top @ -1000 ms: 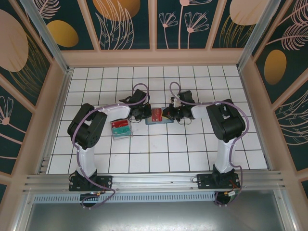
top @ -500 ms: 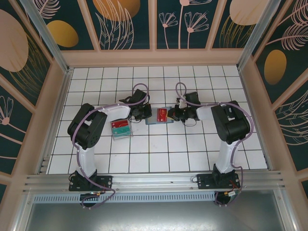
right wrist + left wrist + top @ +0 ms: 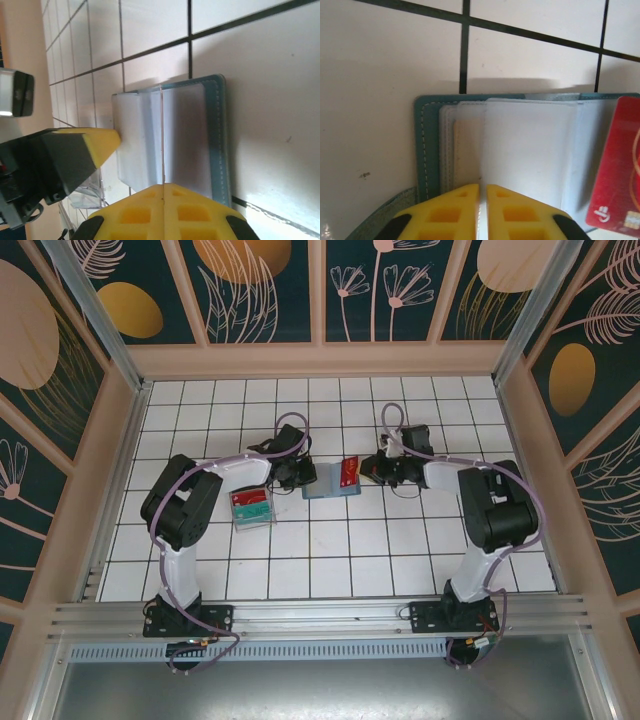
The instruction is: Take the credit cards out of the card holder
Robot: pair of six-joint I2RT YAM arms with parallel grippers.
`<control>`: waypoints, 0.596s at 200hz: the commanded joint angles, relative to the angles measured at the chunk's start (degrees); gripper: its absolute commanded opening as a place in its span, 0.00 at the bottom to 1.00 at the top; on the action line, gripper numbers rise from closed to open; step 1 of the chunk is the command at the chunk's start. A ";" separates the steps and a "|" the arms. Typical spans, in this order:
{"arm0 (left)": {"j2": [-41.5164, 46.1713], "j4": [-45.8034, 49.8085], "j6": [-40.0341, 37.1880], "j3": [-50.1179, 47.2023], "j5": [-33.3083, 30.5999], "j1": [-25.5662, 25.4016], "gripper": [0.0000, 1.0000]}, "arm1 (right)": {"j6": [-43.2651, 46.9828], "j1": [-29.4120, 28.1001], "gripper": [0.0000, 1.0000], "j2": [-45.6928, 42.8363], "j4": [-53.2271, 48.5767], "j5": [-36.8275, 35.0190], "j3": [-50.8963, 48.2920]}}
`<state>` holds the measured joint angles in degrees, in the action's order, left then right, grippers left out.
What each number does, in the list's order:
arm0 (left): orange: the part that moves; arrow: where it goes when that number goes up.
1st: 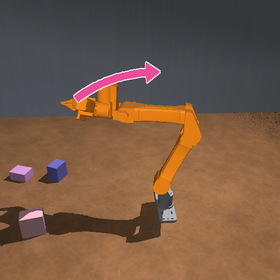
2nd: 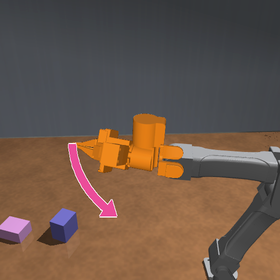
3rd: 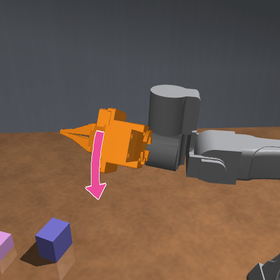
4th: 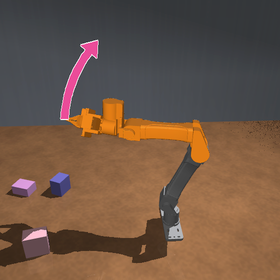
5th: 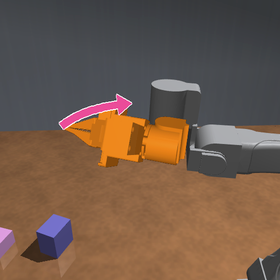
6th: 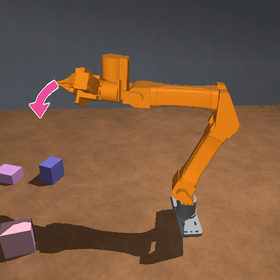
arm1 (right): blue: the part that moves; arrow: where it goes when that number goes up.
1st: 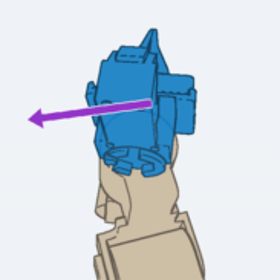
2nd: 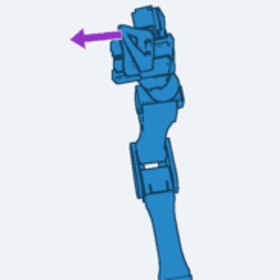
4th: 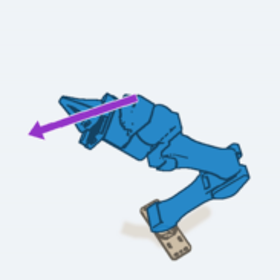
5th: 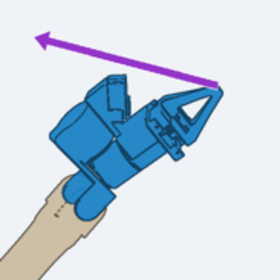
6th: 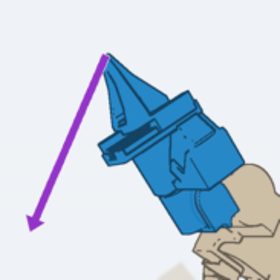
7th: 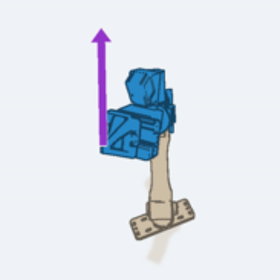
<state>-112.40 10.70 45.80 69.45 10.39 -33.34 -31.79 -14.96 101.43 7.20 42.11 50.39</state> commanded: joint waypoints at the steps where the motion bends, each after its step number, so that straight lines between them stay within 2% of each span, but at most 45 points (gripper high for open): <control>1: 2.73 2.36 1.40 2.11 1.70 0.21 0.22 | 1.47 0.89 0.00 -3.36 -1.71 1.31 -0.24; 31: 5.77 -2.20 4.06 2.50 5.03 0.25 0.33 | 1.16 1.46 0.00 -5.93 -2.24 1.75 0.06; 72: 9.49 -15.19 10.78 -1.31 12.06 1.37 0.42 | 0.43 3.13 0.00 -10.03 -1.33 4.24 0.10; 119: 11.59 -36.83 21.08 -9.41 21.40 3.11 0.41 | -3.59 4.48 0.00 -13.06 7.15 11.85 -2.30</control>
<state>-101.89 -11.55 59.57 63.48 24.88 -30.96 -32.47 -10.94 90.63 7.90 47.37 50.06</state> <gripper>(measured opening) 0.410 0.050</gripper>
